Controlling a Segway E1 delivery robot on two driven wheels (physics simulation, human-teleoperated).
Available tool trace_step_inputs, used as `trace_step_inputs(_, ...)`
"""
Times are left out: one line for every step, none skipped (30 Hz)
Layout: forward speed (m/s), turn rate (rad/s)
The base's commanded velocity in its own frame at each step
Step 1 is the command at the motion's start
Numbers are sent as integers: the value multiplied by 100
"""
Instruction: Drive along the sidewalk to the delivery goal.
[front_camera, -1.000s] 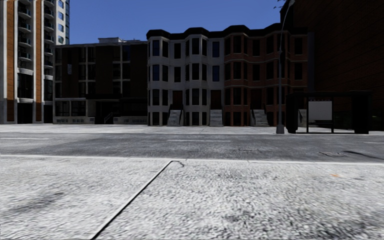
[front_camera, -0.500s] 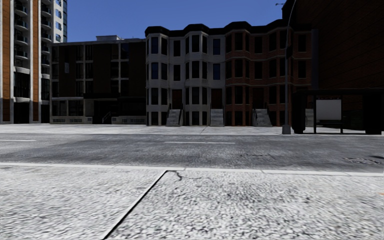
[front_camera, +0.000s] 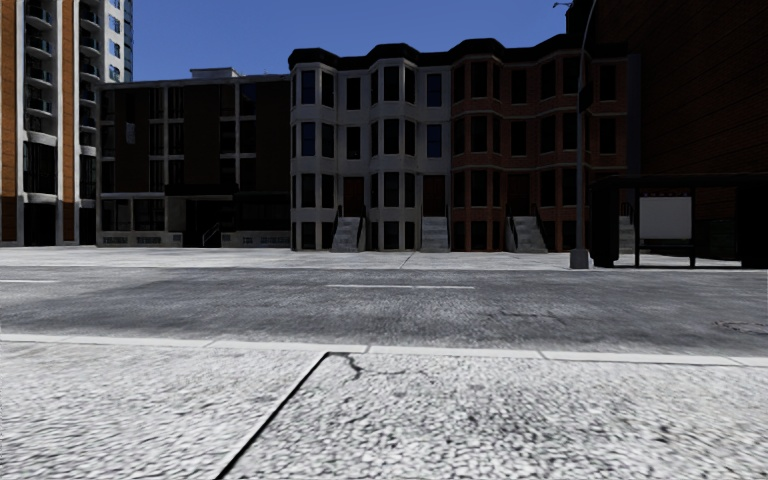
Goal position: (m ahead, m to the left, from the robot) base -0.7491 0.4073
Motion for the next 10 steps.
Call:
trace_step_inputs(0,0)
trace_step_inputs(0,0)
trace_step_inputs(0,0)
trace_step_inputs(0,0)
trace_step_inputs(0,0)
trace_step_inputs(0,0)
trace_step_inputs(0,0)
trace_step_inputs(0,0)
trace_step_inputs(0,0)
trace_step_inputs(0,0)
